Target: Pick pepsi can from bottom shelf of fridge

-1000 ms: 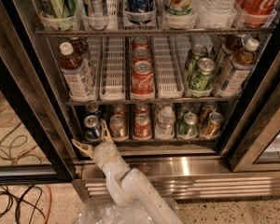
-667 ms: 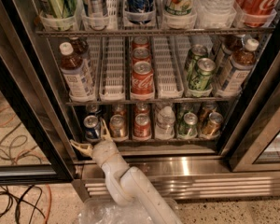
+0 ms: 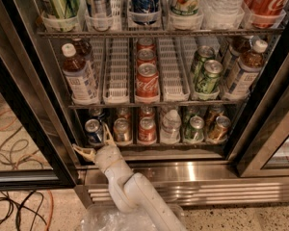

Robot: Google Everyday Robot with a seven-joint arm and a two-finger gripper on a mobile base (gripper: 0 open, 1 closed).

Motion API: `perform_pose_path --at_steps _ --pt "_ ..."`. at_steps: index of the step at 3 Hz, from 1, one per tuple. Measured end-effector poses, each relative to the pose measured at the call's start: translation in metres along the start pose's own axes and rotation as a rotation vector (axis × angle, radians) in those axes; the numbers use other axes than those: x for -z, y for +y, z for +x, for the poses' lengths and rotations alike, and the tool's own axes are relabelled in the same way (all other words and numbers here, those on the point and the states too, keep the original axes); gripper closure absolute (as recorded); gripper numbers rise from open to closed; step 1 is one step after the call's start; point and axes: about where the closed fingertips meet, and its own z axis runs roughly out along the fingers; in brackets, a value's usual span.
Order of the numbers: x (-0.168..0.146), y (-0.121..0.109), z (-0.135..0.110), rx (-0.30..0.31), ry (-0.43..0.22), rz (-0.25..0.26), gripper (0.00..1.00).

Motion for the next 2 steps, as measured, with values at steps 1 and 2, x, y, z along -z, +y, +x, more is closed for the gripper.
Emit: perform_pose_path --at_steps 1,2 --pt "0.0053 -0.0030 0.0008 -0.002 0.003 0.019 0.35" --pt "0.0101 -0.0043 0.0026 -0.007 0.006 0.032 0.32"
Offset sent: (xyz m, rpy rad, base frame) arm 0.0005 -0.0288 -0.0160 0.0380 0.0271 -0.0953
